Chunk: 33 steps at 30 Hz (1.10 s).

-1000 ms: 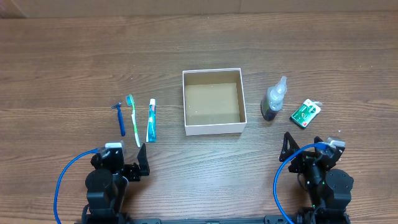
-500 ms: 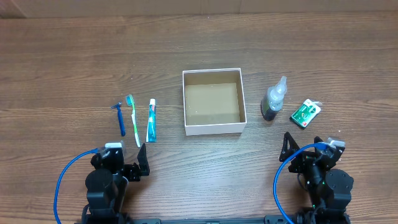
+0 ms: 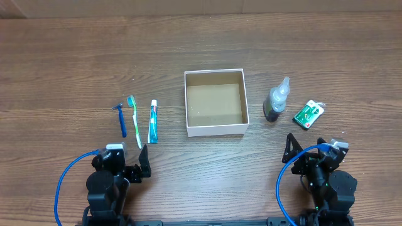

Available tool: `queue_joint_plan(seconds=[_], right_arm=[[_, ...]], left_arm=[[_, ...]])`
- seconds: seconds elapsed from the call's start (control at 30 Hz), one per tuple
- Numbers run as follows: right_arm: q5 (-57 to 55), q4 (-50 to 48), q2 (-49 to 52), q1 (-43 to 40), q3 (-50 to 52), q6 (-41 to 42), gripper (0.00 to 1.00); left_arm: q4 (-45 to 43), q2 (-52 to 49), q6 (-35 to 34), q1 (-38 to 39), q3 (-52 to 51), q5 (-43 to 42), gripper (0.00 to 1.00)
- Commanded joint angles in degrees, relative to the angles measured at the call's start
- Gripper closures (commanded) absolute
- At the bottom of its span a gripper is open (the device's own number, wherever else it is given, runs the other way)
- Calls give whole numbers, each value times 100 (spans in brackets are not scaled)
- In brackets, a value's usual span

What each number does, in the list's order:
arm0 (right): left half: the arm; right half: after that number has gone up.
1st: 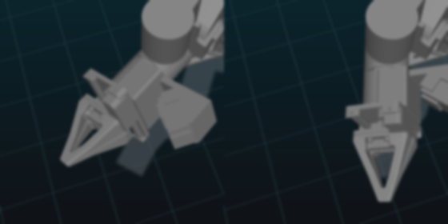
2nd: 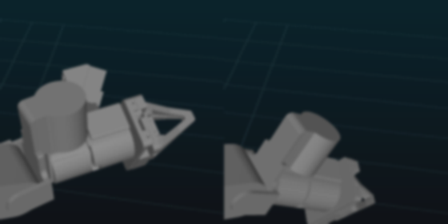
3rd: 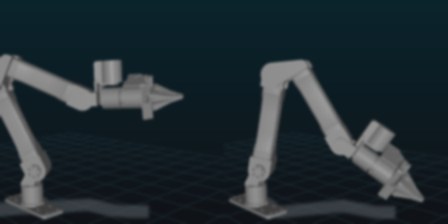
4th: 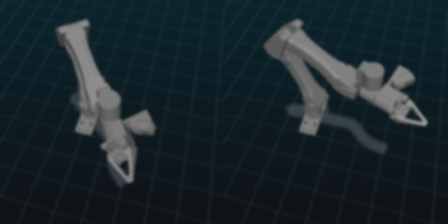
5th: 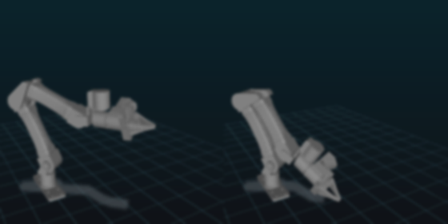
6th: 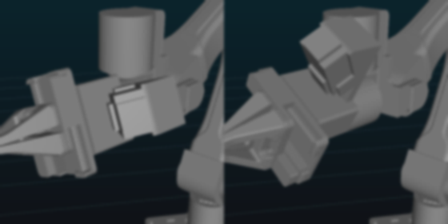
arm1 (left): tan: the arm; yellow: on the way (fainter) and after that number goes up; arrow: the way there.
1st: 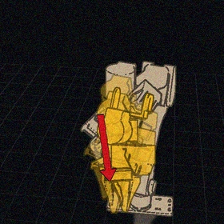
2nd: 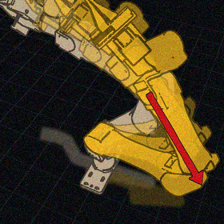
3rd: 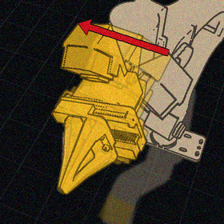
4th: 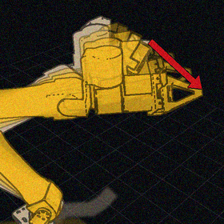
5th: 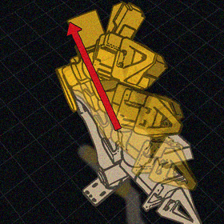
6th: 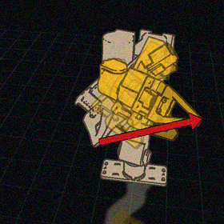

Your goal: Pack container

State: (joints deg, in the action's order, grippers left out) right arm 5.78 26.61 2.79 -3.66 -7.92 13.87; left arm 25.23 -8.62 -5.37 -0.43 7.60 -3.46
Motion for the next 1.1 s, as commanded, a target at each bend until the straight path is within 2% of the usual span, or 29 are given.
queue_joint_plan(seconds=[0.0,0.47,0.63,0.8,0.97,1.07], right_arm=[[31,26,-57,22,26,-20,0],[-15,-120,-57,22,26,-17,0],[826,-208,-28,22,-225,339,0],[745,247,728,22,-1665,417,0],[715,1711,3189,24,-4426,299,0],[1132,2673,4564,24,-6039,225,0]], left_arm=[[-22,66,66,-35,-37,-87,0],[-22,66,66,-35,-37,-87,0],[-22,66,66,-35,-37,-87,0],[-22,66,68,-35,-37,-87,0],[-22,66,68,-35,-37,-87,0],[-22,66,66,-35,-37,-85,0]])
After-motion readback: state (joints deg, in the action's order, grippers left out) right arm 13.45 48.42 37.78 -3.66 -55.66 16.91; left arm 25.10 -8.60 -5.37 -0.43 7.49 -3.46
